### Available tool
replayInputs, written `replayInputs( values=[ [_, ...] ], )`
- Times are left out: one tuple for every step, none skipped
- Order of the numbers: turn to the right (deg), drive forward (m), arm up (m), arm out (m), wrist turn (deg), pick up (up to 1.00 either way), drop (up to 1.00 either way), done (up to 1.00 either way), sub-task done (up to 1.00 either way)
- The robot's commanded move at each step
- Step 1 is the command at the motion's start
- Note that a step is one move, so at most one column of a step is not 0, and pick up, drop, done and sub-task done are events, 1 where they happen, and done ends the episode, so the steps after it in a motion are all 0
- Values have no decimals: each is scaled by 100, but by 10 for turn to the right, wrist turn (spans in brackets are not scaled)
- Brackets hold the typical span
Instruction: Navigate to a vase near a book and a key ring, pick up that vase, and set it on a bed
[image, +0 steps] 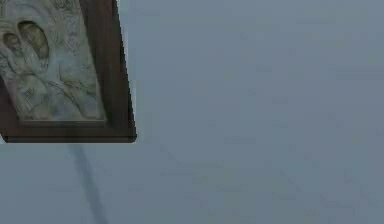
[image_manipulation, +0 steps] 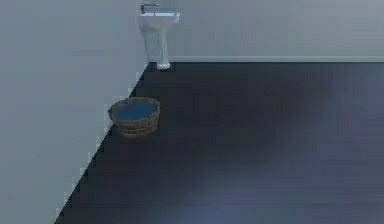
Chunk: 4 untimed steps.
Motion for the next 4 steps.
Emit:
replayInputs(
  values=[
    [-450,0,0,0,0,0,0,0,0],
    [-450,0,0,0,0,0,0,0,0],
    [-150,0,0,0,0,0,0,0,0],
    [0,100,0,0,0,0,0,0,0]
  ],
)
